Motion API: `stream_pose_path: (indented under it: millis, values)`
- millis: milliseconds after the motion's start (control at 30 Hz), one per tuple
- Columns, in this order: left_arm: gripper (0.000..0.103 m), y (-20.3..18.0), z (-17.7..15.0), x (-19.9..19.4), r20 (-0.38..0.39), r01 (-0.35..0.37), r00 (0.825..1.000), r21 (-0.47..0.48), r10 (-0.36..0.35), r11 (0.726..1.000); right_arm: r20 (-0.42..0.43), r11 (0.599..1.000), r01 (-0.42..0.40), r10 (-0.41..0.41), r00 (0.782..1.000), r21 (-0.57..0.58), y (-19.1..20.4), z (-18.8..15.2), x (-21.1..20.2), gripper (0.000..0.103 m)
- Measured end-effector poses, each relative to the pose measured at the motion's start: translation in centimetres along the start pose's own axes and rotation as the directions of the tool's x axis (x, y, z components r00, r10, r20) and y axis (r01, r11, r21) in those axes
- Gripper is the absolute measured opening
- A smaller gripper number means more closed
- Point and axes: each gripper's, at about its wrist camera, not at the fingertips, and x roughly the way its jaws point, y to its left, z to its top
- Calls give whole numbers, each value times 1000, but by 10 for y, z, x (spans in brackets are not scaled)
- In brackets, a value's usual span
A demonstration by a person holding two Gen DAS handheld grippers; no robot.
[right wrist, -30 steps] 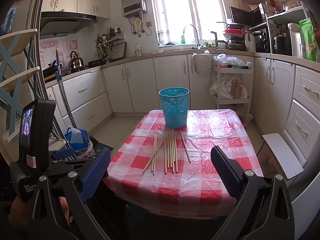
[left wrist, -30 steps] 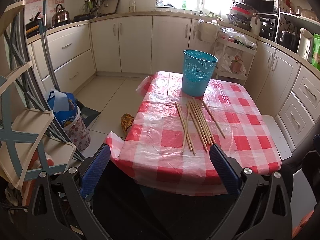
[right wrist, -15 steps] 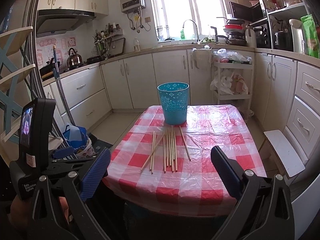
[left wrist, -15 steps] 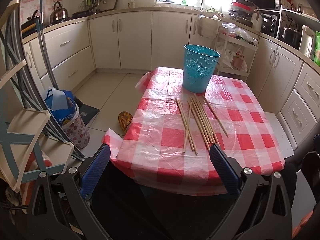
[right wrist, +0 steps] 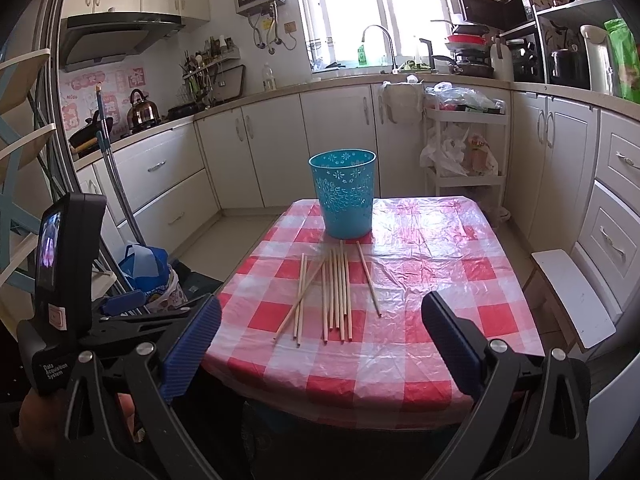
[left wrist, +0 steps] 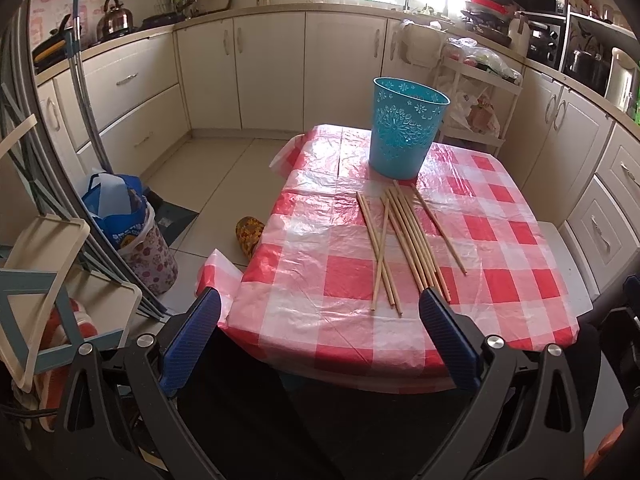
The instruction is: Organize utensils
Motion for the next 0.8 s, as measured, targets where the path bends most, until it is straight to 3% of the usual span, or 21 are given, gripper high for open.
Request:
stream_pose_path:
  millis: [800]
  values:
    - [95, -2, 6, 23, -25, 9, 1000, 1, -9, 1000, -28, 1000, 4, -4, 1000, -2, -8, 3, 23, 96]
